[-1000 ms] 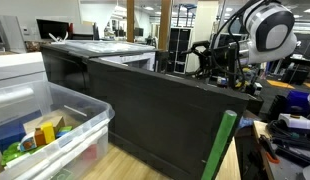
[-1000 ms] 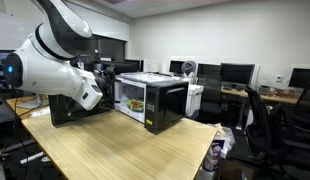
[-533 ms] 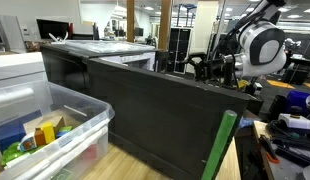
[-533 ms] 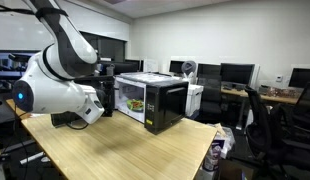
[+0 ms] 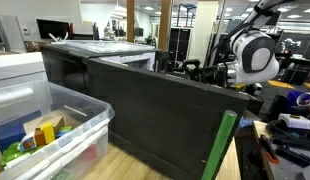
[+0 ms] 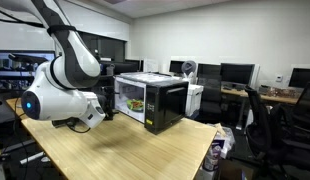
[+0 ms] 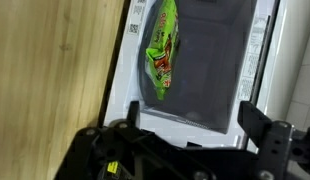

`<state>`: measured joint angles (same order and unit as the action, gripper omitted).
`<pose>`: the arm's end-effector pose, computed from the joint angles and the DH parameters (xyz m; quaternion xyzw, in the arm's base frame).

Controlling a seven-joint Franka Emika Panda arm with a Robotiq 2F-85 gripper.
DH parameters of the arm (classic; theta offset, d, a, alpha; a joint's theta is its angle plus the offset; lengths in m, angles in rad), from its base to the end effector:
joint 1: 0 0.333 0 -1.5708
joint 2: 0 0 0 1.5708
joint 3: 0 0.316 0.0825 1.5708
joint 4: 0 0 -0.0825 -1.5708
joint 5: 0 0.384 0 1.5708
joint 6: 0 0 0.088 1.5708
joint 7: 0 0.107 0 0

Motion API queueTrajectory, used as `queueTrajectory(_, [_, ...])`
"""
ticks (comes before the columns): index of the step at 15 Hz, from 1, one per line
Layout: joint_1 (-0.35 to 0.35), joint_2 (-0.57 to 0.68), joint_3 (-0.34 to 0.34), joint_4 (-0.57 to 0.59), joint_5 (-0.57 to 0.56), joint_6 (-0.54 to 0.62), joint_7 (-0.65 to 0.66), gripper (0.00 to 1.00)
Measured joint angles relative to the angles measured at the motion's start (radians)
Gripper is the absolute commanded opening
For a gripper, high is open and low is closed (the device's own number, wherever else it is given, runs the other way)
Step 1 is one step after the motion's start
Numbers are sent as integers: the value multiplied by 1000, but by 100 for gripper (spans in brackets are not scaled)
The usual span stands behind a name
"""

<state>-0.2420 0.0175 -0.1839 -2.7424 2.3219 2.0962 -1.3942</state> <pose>0.3666 -0.1278 0.2137 -0.6571 0.4380 -0.3946 0.4697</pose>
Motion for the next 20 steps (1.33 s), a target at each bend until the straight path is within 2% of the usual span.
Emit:
queueTrajectory(4, [57,74,5,56,99,3,-10,100])
queueTrajectory(10, [116,137,14,121,185,5,-10,100])
queueTrajectory(20, [160,226,15,205,239,6,-13,100])
